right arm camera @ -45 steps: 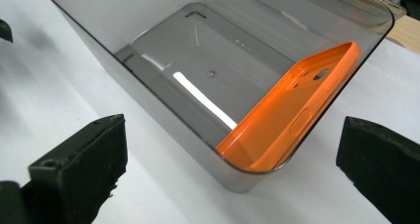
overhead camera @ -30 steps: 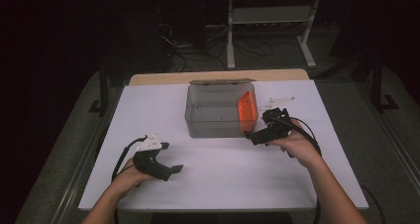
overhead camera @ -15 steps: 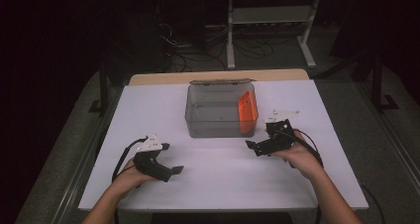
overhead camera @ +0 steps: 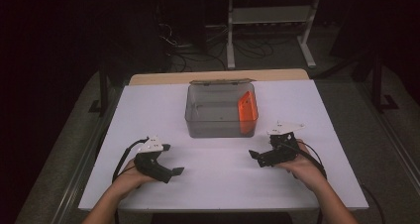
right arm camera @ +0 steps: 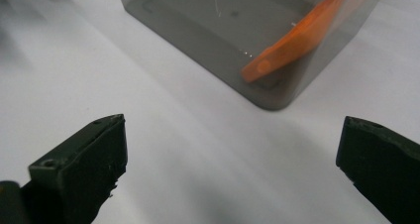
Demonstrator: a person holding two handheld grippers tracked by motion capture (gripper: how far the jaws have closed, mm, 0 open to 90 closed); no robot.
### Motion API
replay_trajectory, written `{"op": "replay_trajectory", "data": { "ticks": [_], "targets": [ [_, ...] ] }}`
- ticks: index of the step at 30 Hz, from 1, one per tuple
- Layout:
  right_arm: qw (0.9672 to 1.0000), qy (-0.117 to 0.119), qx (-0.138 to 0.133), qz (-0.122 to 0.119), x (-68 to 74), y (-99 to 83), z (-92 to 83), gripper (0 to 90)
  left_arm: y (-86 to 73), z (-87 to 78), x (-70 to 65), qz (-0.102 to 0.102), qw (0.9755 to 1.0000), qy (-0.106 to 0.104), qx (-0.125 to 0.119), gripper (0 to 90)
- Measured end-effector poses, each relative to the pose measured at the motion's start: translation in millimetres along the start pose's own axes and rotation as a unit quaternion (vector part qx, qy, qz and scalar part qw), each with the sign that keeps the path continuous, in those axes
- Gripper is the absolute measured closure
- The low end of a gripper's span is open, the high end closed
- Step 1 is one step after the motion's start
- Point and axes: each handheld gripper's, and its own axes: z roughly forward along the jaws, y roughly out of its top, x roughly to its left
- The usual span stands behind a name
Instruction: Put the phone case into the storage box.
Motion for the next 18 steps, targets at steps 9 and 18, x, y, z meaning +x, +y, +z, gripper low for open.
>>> {"op": "replay_trajectory", "data": {
  "ticks": [9, 18],
  "targets": [
    [0.9999, -0.005, -0.012, 0.005, -0.2, -16.7, -7.2, 0.0, -0.1, -0.1, -1.6, 0.001, 1.0000, -0.002, 0.001, 0.0],
    [0.9998, -0.012, -0.015, 0.002, 0.8, -29.3, -11.5, 0.0, -0.3, 0.8, -2.8, 0.004, 1.0000, -0.007, 0.004, 0.0]
  ]
}}
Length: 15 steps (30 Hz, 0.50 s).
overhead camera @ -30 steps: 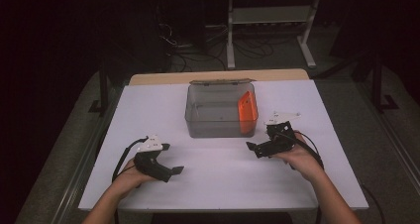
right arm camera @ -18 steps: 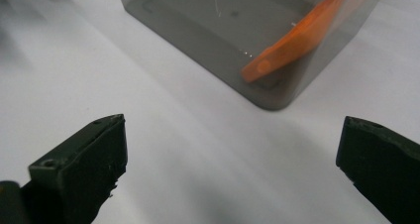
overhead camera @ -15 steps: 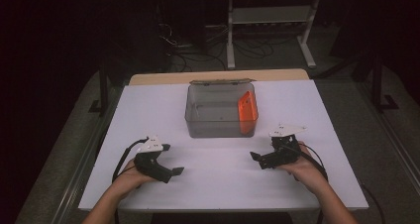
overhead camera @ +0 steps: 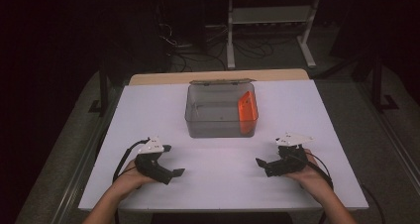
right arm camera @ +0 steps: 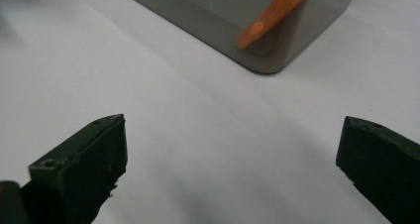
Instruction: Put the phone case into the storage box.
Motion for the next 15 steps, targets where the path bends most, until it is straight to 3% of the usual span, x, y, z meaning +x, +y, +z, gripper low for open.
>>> {"op": "replay_trajectory", "data": {
  "ticks": [11, 15],
  "targets": [
    [0.9999, -0.007, -0.013, 0.000, -6.2, -11.7, -9.3, 0.0, -0.8, -0.6, 0.2, -0.001, 1.0000, 0.000, -0.001, 0.0],
    [1.0000, -0.007, -0.004, -0.002, -6.1, -17.8, -9.9, 0.0, -0.8, -0.5, 0.8, -0.001, 1.0000, 0.001, -0.001, 0.0]
  ]
}}
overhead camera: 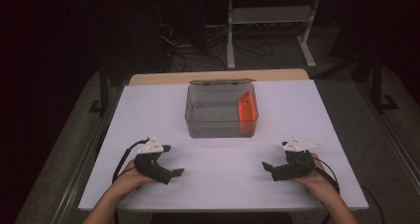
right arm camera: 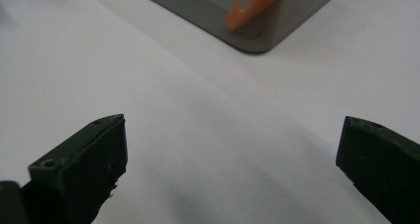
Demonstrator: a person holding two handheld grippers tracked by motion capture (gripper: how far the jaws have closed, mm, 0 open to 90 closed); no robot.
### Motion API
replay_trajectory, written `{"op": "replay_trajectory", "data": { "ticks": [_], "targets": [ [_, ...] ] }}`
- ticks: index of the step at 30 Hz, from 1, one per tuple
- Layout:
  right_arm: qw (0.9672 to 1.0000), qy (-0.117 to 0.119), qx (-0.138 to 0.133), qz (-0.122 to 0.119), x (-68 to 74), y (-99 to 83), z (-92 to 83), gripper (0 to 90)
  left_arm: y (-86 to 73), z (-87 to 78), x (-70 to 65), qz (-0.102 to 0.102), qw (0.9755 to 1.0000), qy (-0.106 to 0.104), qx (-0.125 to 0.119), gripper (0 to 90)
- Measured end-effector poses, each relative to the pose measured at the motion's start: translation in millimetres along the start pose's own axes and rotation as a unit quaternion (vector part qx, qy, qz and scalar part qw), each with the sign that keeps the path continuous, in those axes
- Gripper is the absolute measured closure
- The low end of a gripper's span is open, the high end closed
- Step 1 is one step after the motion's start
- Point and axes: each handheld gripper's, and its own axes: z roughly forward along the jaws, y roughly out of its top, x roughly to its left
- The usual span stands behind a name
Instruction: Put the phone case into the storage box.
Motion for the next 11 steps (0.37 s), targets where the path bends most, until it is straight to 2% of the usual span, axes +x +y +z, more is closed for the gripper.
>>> {"op": "replay_trajectory", "data": {
  "ticks": [11],
  "targets": [
    [0.9999, 0.000, 0.011, -0.008, 2.3, -1.7, 2.4, 0.0, 0.6, 1.1, -0.6, 0.002, 1.0000, -0.001, 0.003, 0.0]
  ]
}}
